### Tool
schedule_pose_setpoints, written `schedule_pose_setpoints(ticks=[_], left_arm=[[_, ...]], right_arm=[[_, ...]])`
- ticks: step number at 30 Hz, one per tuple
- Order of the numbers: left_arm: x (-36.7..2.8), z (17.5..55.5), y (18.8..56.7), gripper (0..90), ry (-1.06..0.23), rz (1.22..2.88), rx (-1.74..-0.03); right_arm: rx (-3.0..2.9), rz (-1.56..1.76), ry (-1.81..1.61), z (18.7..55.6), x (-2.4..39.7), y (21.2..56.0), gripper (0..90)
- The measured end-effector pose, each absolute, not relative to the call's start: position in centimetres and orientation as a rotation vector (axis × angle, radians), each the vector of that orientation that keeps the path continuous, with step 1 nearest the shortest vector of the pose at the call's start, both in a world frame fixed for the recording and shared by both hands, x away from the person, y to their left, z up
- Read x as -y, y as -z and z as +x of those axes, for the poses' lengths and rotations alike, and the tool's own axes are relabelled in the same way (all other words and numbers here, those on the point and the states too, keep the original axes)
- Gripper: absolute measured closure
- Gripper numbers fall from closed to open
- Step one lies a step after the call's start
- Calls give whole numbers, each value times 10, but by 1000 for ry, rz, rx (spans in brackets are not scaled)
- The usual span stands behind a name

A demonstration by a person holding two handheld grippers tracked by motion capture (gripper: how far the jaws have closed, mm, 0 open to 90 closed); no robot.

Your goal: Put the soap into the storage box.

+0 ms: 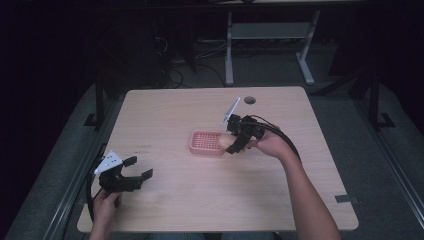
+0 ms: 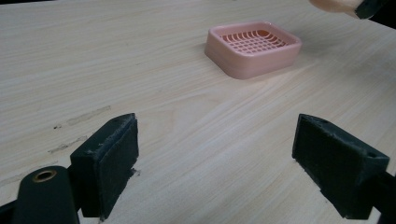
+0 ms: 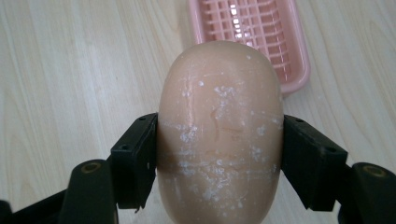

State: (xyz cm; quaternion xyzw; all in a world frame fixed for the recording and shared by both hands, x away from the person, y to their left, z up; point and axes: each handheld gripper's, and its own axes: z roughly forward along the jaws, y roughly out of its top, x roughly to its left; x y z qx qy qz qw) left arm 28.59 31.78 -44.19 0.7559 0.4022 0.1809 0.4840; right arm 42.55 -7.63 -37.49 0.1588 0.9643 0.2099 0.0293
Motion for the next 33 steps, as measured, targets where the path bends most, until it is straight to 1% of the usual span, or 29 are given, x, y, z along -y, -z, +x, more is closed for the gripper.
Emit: schedule_pose_setpoints(ticks=[21, 26, 33], left_arm=[[-318, 287, 442, 142, -441, 1843, -982], [-318, 288, 443, 143, -438, 1834, -992], [-317, 288, 442, 143, -439, 1827, -986]], right_arm=[[-2981, 457, -635, 439, 62, 369, 319], [-2972, 437, -656, 444, 55, 359, 319], [-2968, 430, -648, 450, 44, 355, 319]])
